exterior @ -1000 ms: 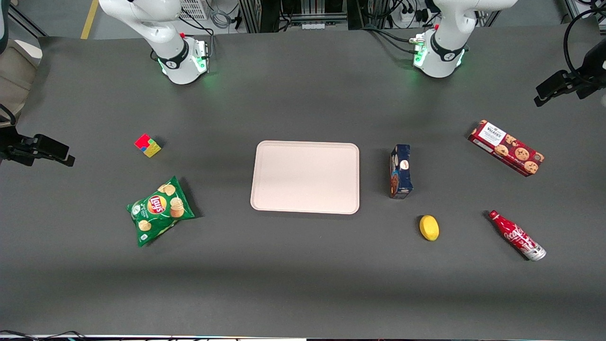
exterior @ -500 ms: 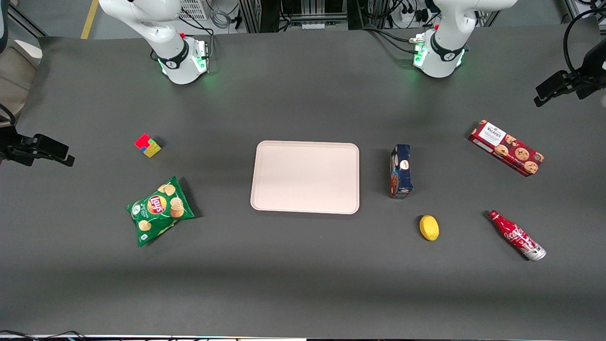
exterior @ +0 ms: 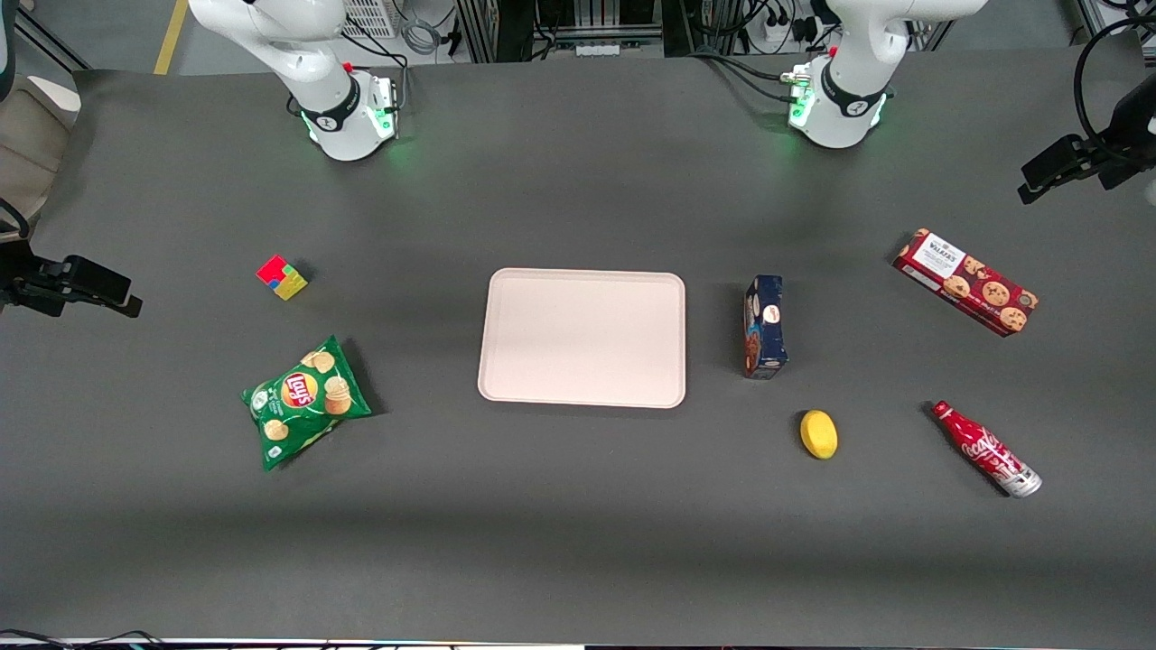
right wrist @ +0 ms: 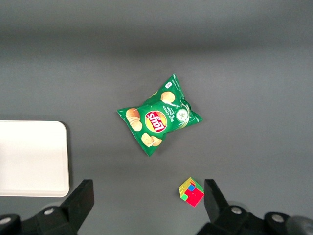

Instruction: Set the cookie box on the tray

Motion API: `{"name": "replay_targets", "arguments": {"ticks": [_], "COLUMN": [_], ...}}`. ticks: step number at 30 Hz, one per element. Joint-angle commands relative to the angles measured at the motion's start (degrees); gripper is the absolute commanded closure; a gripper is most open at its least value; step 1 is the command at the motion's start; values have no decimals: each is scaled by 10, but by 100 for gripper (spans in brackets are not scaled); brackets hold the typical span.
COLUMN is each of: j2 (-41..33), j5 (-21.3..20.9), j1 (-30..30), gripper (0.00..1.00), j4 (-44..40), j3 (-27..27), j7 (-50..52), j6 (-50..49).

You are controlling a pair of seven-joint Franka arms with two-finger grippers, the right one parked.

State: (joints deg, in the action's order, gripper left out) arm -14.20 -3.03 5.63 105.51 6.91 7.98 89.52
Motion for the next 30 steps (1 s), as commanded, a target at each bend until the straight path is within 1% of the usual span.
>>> {"name": "replay_targets", "arguments": {"ticks": [1,11,17,22,23,25,28,30], "j2": [8,5,6,1,1,-1,-5,0], "j5": [-6,-6,-2,7,14,43,84,104], "j1": [0,0,0,-1,-1,-1,0,1], "gripper": [0,0,0,0,0,0,0,0], "j4": [-12,-18,-64,-96,-102,-108,-105,-96], "j3": [-6,-12,-44,-89,-98,-108,-115,-119], "j7": [0,5,5,6,7,19,48,49], "j6": [-5,-16,-79,-138,-150,-162,-159,-151]}}
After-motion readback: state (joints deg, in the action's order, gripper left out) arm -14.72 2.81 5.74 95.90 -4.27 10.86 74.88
